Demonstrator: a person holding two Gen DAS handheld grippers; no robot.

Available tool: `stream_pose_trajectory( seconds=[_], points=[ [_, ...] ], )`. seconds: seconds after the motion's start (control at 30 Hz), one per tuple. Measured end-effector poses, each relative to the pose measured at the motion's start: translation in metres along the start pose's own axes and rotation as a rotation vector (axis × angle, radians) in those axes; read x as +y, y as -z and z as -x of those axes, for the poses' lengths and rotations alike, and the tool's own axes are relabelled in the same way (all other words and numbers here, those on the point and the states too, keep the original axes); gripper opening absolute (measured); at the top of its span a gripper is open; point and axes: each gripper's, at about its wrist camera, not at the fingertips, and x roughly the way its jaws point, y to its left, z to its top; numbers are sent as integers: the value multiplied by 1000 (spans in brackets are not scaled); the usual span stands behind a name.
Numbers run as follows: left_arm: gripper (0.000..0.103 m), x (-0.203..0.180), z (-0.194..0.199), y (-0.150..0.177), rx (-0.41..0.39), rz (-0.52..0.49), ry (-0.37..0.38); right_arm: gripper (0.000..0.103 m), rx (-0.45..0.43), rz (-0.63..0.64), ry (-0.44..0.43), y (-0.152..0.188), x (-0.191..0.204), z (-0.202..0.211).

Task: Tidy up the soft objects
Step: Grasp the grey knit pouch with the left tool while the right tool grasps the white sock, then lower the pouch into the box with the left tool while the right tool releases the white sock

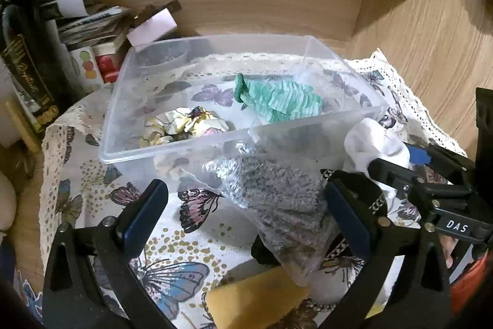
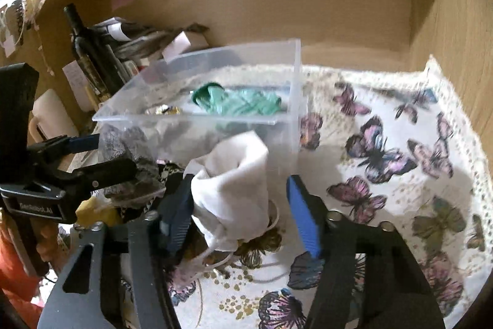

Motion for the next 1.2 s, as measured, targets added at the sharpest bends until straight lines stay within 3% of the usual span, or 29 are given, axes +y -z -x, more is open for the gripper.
stream_pose_trajectory(
  seconds=[0.03, 0.1, 0.23, 0.3, 0.37, 0.67, 0.97, 1.2],
  points=[
    [103, 0, 0, 0, -3, 2, 2, 45, 4, 0, -7, 1, 0, -1],
    [102, 0, 1, 1, -16, 3, 8, 27, 11, 16, -25, 1, 4, -1],
    [61, -5, 5, 3, -22, -24, 59, 16, -4, 15, -39, 2, 7, 5],
    [56, -9, 11, 4, -43, -41, 72, 14, -26, 1, -38, 2, 6, 12],
    [44, -15, 17, 6, -61, -76, 58, 14, -56, -1, -23, 2, 6, 22],
    [31, -12, 49, 4, -124, -62, 71, 13, -194, 7, -7, -13, 5, 69],
    [31, -3, 99, -11, -275, -68, 5, 13, -327, 20, -1, -43, 8, 92],
    [31, 12, 102, -33, -327, -63, -56, 13, -394, 80, 23, -76, 21, 83]
  ],
)
